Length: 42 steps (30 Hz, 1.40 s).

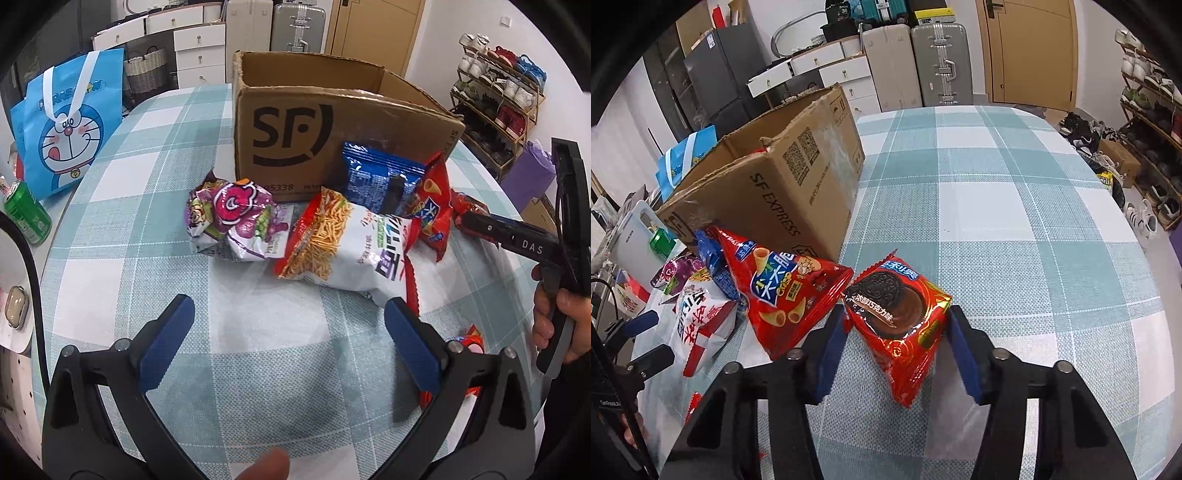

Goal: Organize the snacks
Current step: 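Grasp red Oreo cookie pack with right tool while left tool lowers to another Oreo pack, then grasp the pink-label Oreo pack with left tool while right tool holds its pack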

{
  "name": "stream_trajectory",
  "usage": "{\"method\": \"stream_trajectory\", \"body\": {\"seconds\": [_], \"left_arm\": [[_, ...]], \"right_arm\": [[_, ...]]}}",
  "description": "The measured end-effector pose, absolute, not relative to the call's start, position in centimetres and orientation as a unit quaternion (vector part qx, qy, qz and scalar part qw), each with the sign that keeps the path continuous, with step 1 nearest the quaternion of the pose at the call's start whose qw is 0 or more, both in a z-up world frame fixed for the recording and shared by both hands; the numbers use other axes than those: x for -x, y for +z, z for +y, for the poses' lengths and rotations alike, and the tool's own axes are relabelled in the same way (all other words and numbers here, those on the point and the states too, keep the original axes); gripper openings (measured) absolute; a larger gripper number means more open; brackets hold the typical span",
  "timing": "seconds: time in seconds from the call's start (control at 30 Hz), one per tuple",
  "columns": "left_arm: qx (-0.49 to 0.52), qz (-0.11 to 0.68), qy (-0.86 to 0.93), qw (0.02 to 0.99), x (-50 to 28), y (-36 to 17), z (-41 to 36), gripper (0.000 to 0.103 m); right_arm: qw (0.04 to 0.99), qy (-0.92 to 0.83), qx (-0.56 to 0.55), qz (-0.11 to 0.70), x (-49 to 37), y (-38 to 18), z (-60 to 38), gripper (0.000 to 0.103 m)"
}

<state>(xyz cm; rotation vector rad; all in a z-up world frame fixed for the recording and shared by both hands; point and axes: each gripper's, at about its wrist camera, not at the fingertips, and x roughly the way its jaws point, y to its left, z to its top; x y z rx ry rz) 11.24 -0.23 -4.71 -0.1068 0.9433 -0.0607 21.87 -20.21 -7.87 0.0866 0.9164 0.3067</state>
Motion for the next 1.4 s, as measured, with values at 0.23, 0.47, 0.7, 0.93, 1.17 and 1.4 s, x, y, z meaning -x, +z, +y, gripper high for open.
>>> {"method": "stream_trajectory", "body": {"seconds": [0.23,0.47,0.7,0.93,1.17,1.4], "left_arm": [[0.051,0.454,-0.048,0.888,-10.3,-4.4,-1.1,0.102],[0.034,0.461,-0.083,0.883,-8.7,-4.3,-3.9,0.102],[0.021,0.473,-0.117,0.873,-7.1,-4.6,-6.9,0.102],[0.006,0.485,-0.142,0.863,-6.7,-5.0,-9.4,0.102],[0.009,0.492,-0.162,0.855,-6.3,-5.6,-10.2,0.086],[0.022,0.488,-0.202,0.849,-6.0,-5.5,-11.0,0.052]], "right_arm": [[0.893,0.164,-0.05,0.415,-18.5,-6.7,-20.4,0.053],[0.901,0.168,-0.053,0.397,-14.8,-5.3,-20.5,0.053],[0.899,0.171,-0.045,0.4,-11.9,-5.3,-20.3,0.053],[0.897,0.168,-0.042,0.406,-10.8,-5.9,-20.1,0.053],[0.897,0.166,-0.04,0.407,-10.9,-5.9,-19.9,0.053],[0.897,0.166,-0.039,0.407,-10.9,-5.9,-19.9,0.053]]}}
